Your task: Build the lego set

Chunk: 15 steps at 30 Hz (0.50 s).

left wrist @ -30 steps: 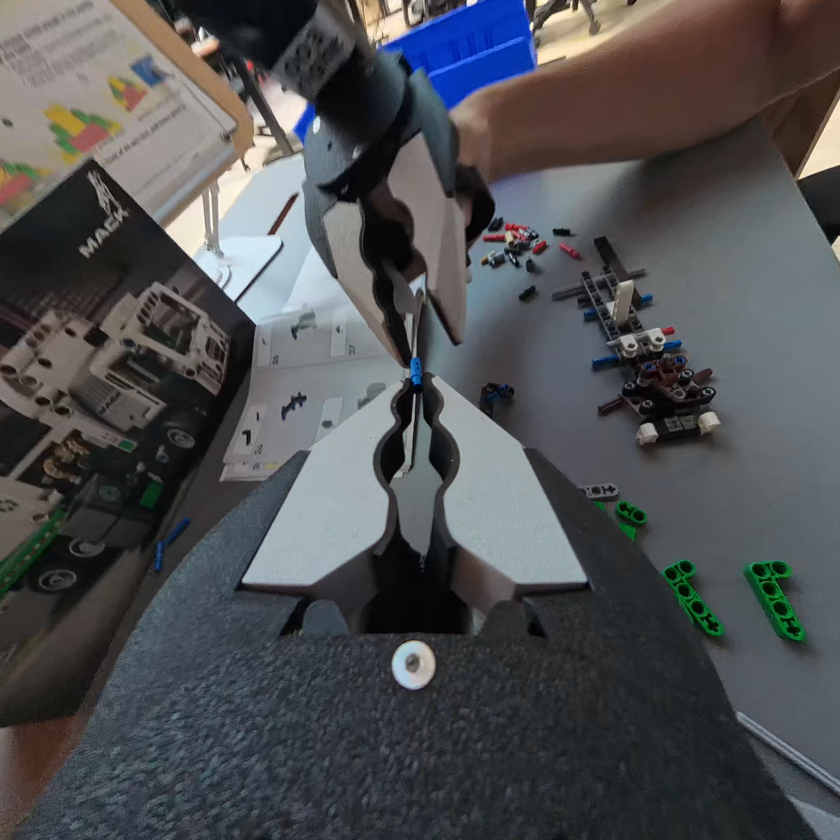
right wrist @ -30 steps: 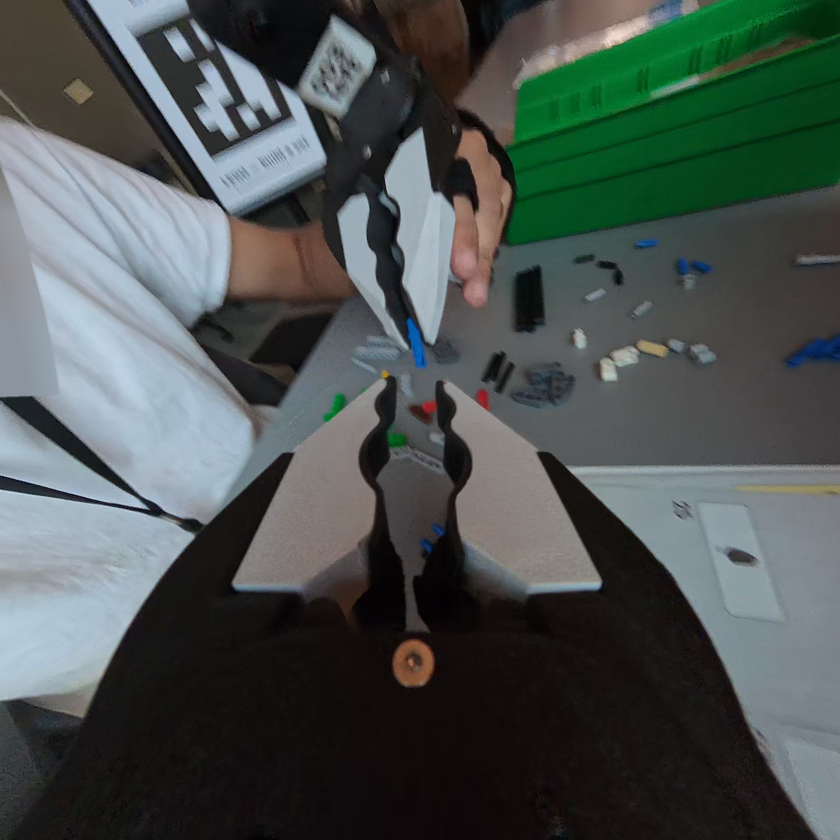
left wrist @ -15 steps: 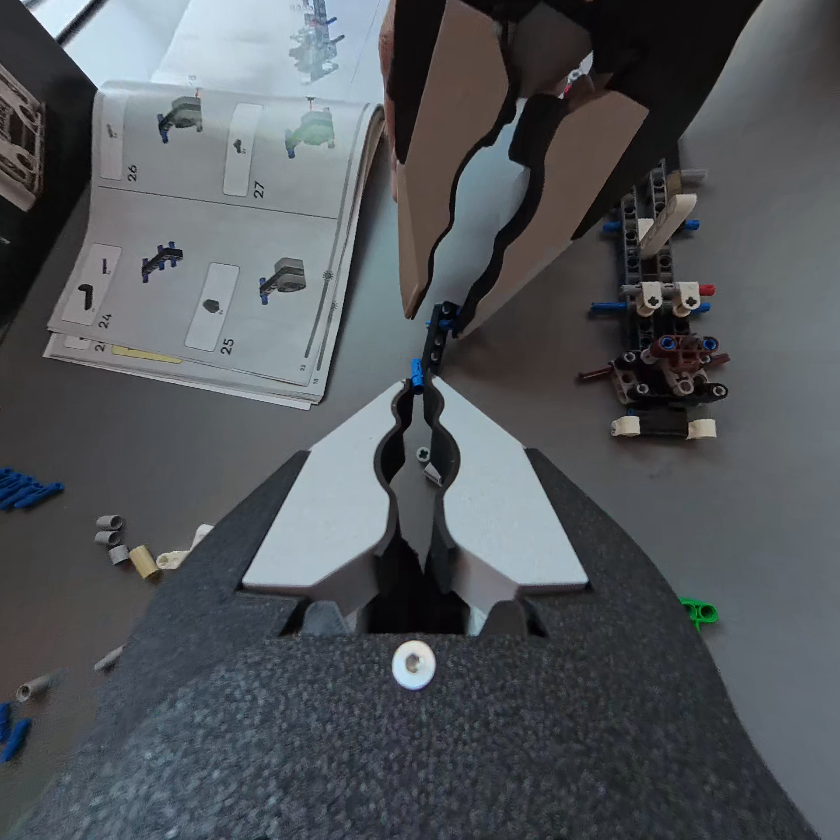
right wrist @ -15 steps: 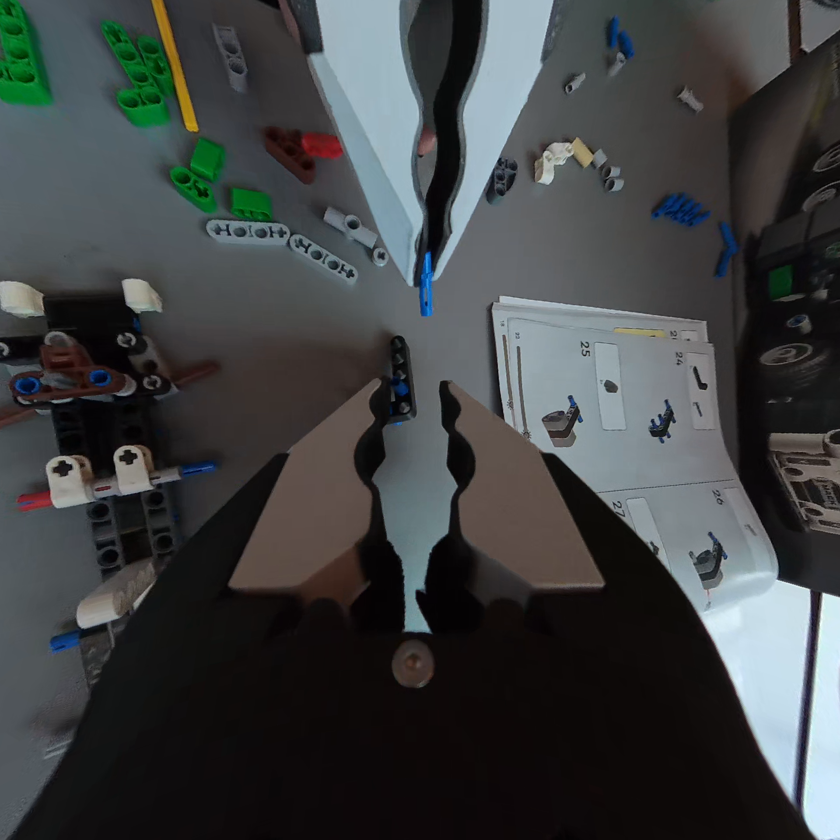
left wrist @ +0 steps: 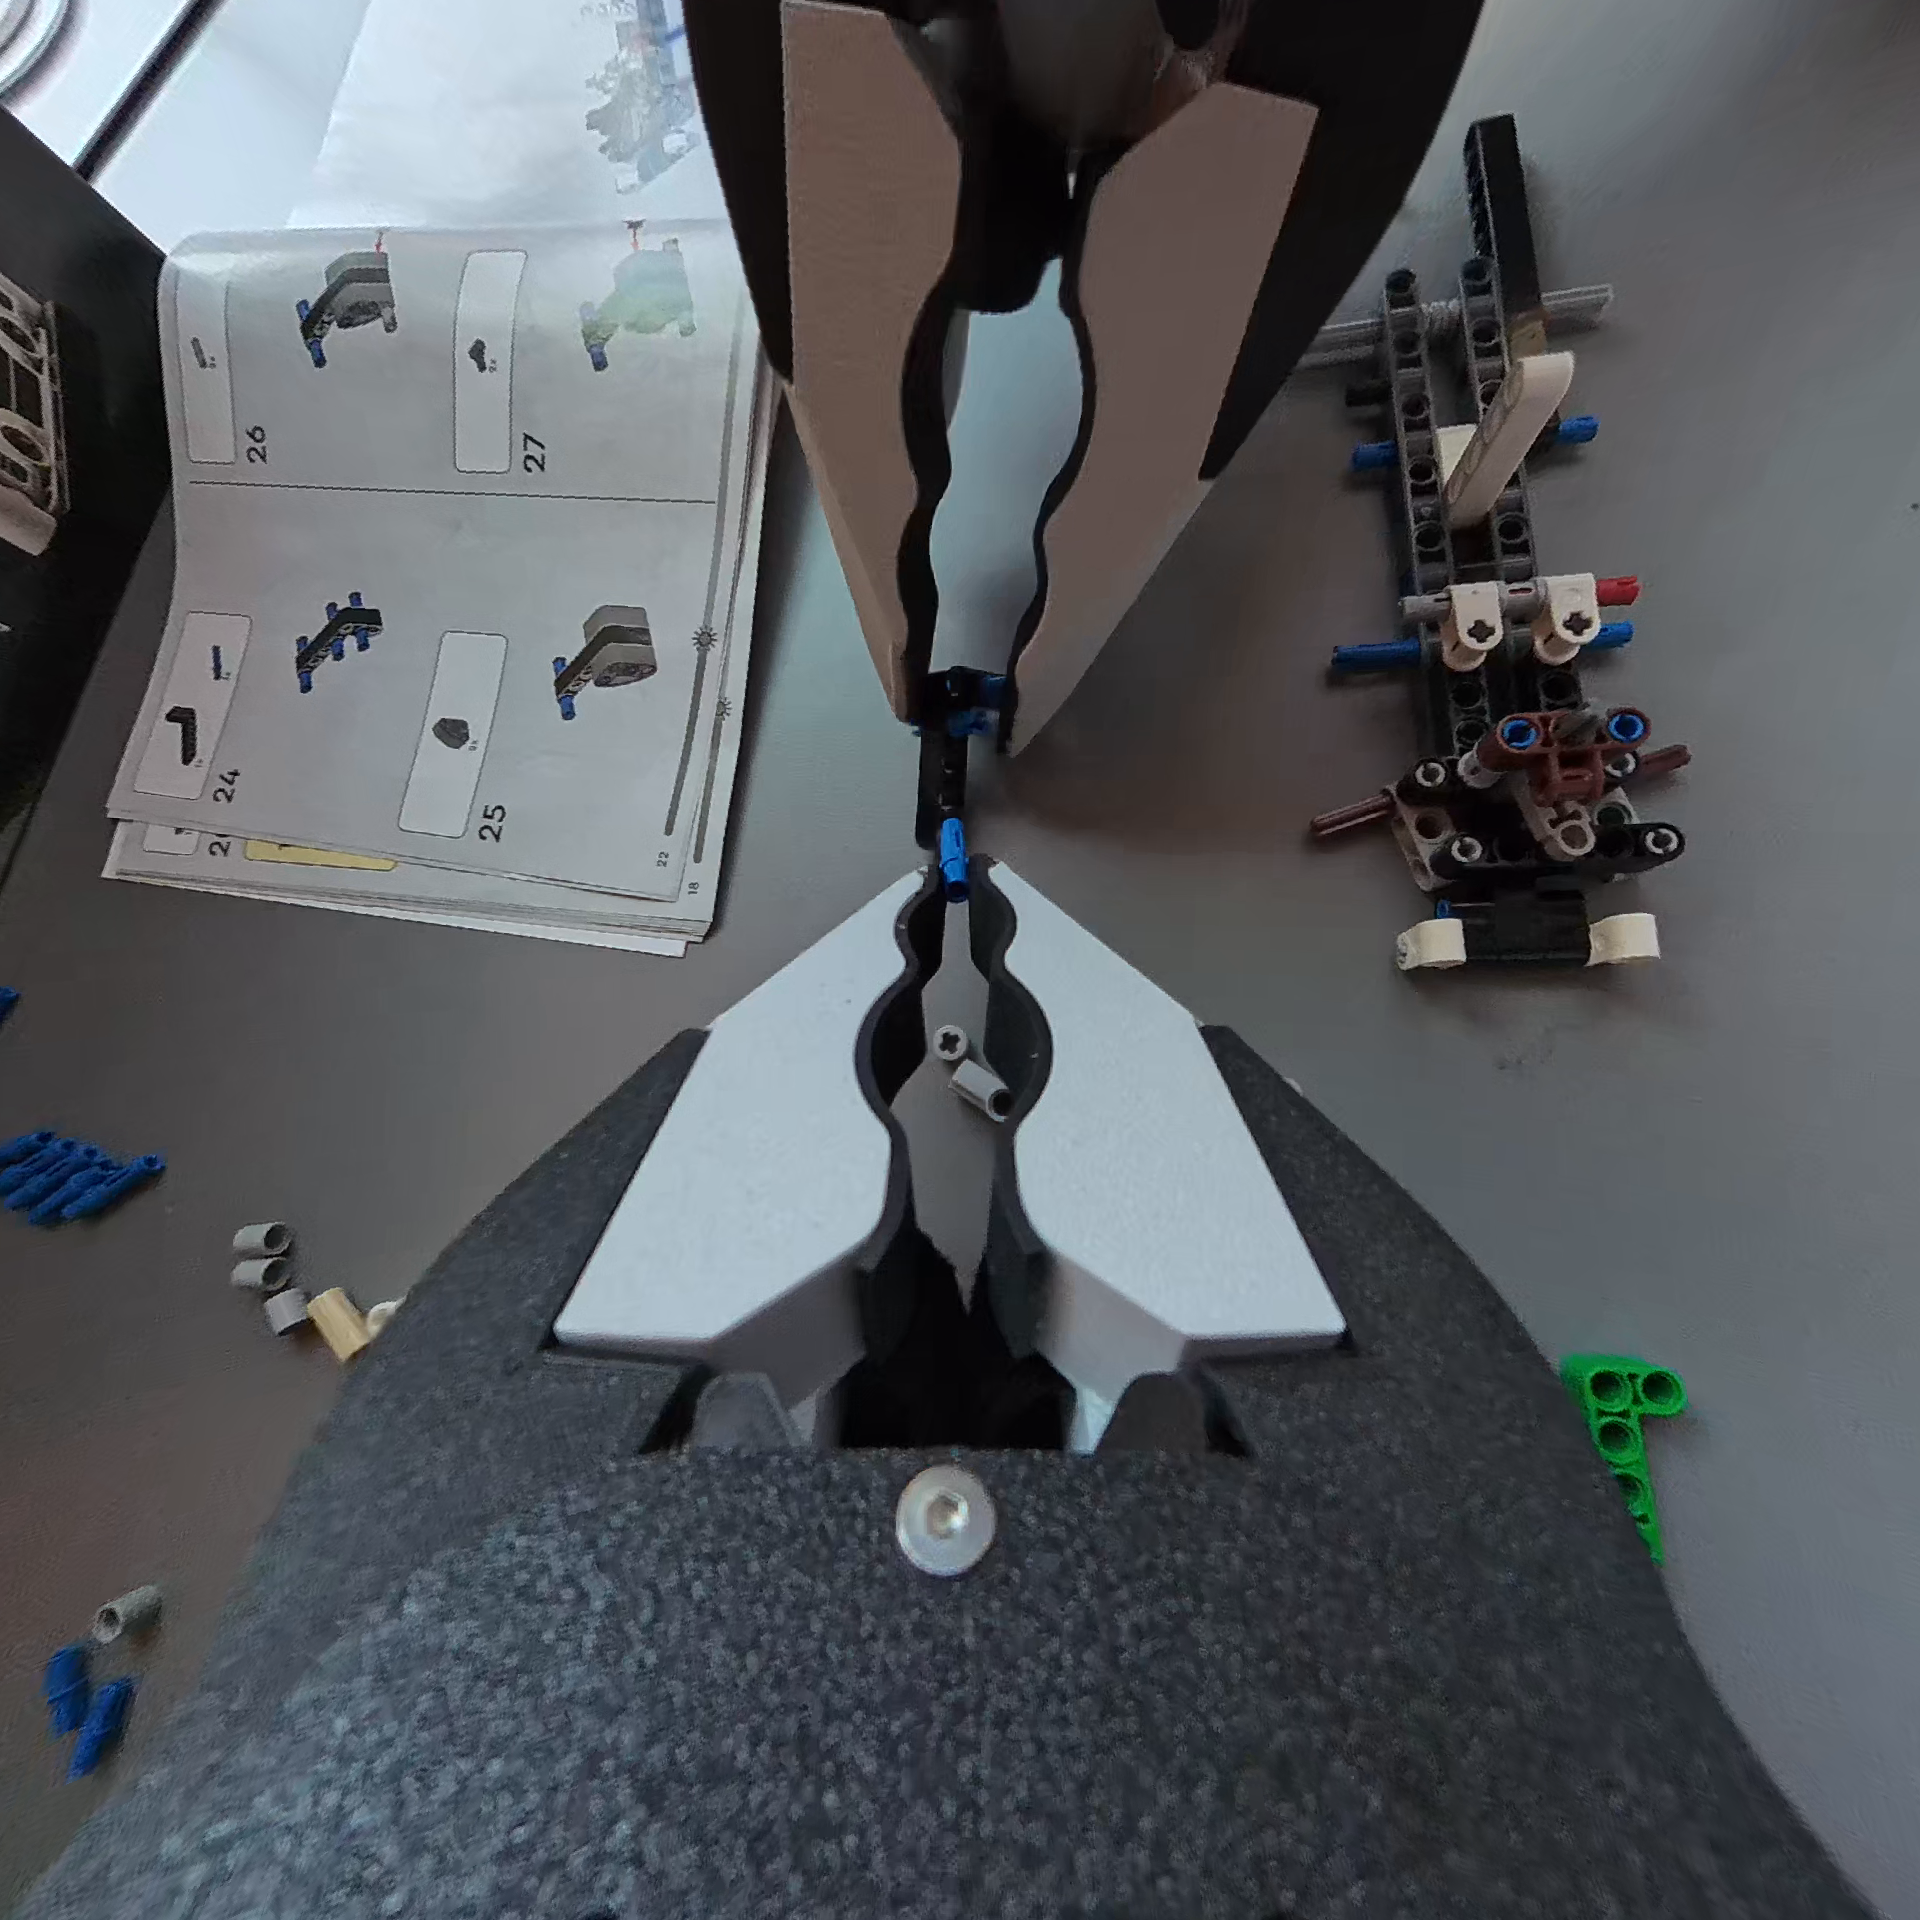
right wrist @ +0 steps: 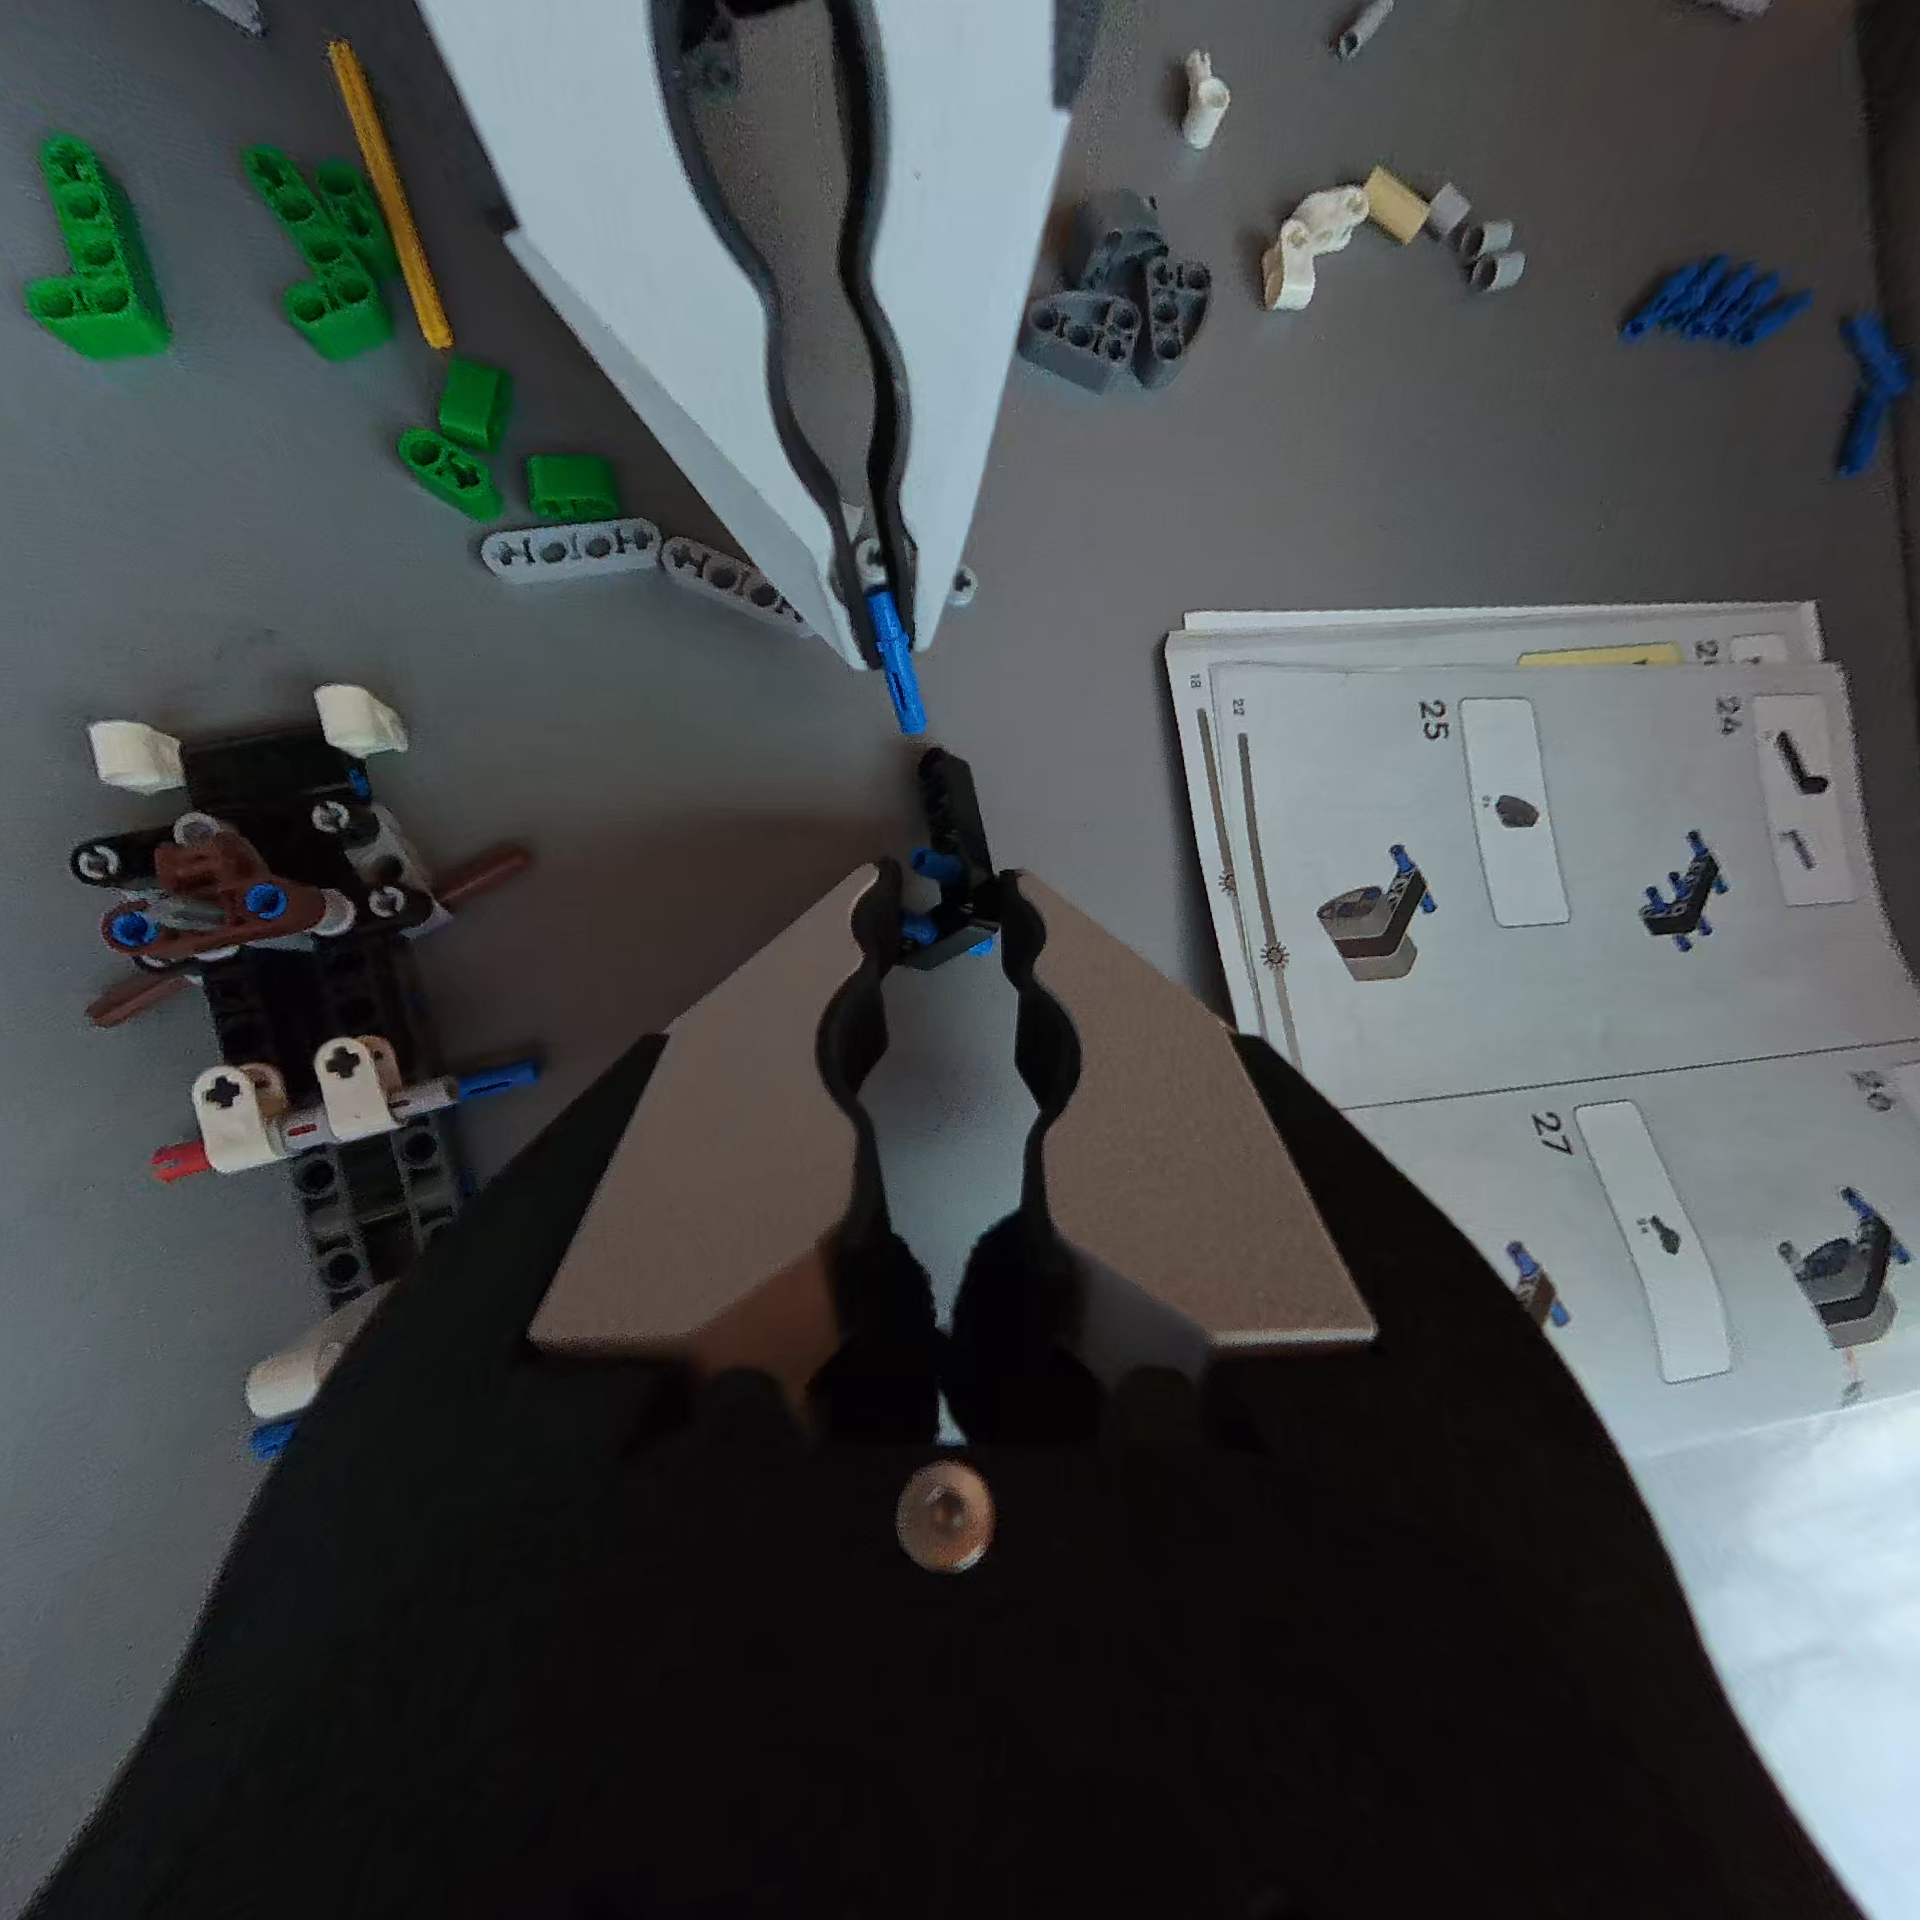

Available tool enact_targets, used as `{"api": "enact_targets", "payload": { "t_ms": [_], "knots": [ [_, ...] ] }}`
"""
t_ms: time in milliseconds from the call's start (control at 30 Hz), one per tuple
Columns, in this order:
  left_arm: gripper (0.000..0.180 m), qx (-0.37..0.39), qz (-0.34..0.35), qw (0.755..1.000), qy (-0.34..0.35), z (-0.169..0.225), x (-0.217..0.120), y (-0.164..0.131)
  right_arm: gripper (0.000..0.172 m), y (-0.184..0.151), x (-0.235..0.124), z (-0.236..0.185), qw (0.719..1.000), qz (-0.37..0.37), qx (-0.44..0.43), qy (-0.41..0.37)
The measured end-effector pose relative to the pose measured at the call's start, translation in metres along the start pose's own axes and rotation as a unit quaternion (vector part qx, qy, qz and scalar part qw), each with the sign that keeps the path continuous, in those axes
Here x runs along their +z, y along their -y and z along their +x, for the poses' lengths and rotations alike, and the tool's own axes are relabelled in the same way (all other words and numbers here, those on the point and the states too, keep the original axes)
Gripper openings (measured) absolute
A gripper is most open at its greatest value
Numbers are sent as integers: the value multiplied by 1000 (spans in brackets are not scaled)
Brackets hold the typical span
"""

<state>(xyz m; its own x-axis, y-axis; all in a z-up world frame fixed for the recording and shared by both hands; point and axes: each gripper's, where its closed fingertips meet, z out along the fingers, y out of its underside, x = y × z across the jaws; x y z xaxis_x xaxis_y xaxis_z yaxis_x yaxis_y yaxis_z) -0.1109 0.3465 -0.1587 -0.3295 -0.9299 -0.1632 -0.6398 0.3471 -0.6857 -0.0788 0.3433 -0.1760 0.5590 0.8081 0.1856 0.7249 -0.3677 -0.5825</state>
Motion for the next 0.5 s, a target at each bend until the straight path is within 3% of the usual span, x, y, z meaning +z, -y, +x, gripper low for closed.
{"api": "enact_targets", "payload": {
  "t_ms": [33,133,267,367,500],
  "knots": [
    [3,3,1,1000,5,-2,-1,0,17,-1,0,0,1000,-4,23,15],
    [3,12,0,1000,25,-8,0,-1,17,4,0,5,993,9,112,32],
    [3,45,-15,998,41,-7,6,-5,16,8,-3,3,953,31,273,128],
    [3,47,-28,998,29,-1,10,-9,17,4,-4,-7,931,17,314,184],
    [3,43,-24,998,27,-2,6,-7,17,0,-2,-11,930,-1,311,196]
  ]
}}
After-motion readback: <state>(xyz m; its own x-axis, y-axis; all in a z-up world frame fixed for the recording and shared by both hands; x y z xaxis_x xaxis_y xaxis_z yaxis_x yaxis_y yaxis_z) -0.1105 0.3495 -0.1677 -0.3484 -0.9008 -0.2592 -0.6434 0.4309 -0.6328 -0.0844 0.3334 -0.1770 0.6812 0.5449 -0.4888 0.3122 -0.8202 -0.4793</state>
